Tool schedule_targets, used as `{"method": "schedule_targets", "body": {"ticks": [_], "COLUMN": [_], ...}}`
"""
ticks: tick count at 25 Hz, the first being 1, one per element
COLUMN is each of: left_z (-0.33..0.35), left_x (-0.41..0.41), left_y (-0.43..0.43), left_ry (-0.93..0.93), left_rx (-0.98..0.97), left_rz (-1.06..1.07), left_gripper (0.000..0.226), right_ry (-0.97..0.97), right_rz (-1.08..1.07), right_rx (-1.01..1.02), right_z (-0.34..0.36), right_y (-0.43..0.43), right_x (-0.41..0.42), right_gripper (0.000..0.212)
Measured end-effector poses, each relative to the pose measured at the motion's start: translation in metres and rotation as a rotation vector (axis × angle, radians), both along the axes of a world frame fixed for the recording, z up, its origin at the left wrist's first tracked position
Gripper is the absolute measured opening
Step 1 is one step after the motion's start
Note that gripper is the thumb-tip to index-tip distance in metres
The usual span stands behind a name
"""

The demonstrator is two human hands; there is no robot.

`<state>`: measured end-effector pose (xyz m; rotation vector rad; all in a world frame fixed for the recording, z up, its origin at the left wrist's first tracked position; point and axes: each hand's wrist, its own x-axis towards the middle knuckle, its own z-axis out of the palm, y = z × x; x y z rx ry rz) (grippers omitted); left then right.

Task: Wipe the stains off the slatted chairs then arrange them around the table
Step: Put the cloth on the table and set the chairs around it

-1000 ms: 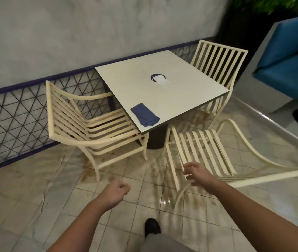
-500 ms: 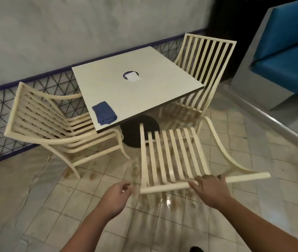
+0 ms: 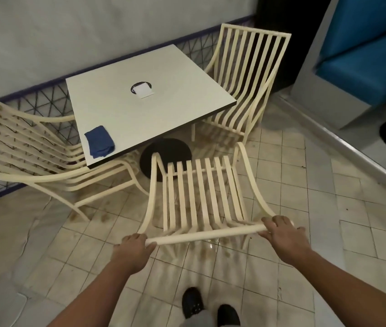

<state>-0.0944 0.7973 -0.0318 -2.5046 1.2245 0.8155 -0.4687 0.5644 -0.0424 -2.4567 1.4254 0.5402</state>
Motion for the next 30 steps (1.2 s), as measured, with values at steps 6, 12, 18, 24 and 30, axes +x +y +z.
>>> {"method": "schedule_targets", "body": {"ticks": [6, 12, 18, 24, 30], "left_z": [-0.017, -0.025, -0.025, -0.026, -0.03], "left_x": [-0.013, -0.022, -0.036, -0.038, -0.037], "left_y": [0.009, -0.021, -0.052, -0.067, -0.075], "left_ry": [0.004, 0.059, 0.132, 0.061, -0.019], "left_rx": [-0.205, -0.244, -0.179, -0.118, -0.097], "left_rz": [0.084, 0.144, 0.297, 0.421, 0.59], "left_gripper": [0.041, 0.052, 0.054, 0.052, 0.047], "right_ry": [0.156, 0.344, 0.334, 0.251, 0.183], "right_rz": [0.085, 0.224, 0.249, 0.388, 0.427], "right_rx": [0.028, -0.038, -0.046, -0.082, -0.041], "right_z": [-0.018, 0.006, 0.008, 0.005, 0.003], "right_y": [-0.012, -0.081, -0.145, -0.182, -0.2], "right_x": [-0.003, 0.02, 0.044, 0.064, 0.083], "right_gripper": [0.09, 0.11, 0.065, 0.06, 0.058]}}
